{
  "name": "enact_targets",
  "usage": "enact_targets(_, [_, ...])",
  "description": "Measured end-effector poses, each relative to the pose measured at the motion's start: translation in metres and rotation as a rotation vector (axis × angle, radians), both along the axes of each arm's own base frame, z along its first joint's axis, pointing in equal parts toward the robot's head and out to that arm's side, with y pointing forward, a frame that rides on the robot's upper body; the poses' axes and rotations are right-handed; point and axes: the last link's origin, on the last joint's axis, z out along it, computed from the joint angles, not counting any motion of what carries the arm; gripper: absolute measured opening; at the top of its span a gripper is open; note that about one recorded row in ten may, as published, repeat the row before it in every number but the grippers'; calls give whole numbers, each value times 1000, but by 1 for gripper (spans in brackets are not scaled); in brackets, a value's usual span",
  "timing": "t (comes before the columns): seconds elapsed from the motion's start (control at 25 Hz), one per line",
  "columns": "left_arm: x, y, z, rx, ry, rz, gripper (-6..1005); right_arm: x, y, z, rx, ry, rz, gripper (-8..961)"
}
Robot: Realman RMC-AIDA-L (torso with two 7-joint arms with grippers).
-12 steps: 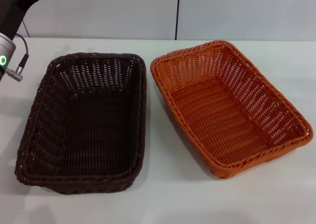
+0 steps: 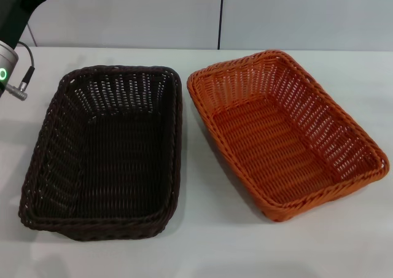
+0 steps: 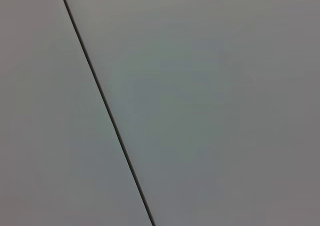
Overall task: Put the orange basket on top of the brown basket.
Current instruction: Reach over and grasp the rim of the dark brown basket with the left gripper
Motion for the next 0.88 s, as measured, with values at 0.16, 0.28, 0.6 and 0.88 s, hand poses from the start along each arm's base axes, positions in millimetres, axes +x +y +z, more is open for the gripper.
enact_targets(0.16, [0, 1, 2, 7, -3, 3, 837, -1, 1, 2, -1, -1, 6, 708])
enact_targets(0.28, [0, 1, 2, 7, -2, 6, 837, -2, 2, 3, 1, -3, 9, 708])
enact_targets(0.6, [-2, 0, 1, 3, -3, 11, 836, -3, 3, 3, 1, -3, 11, 708])
enact_targets(0.88, [-9, -1, 1, -3, -1, 39, 836, -3, 3, 2, -2, -3, 11, 708])
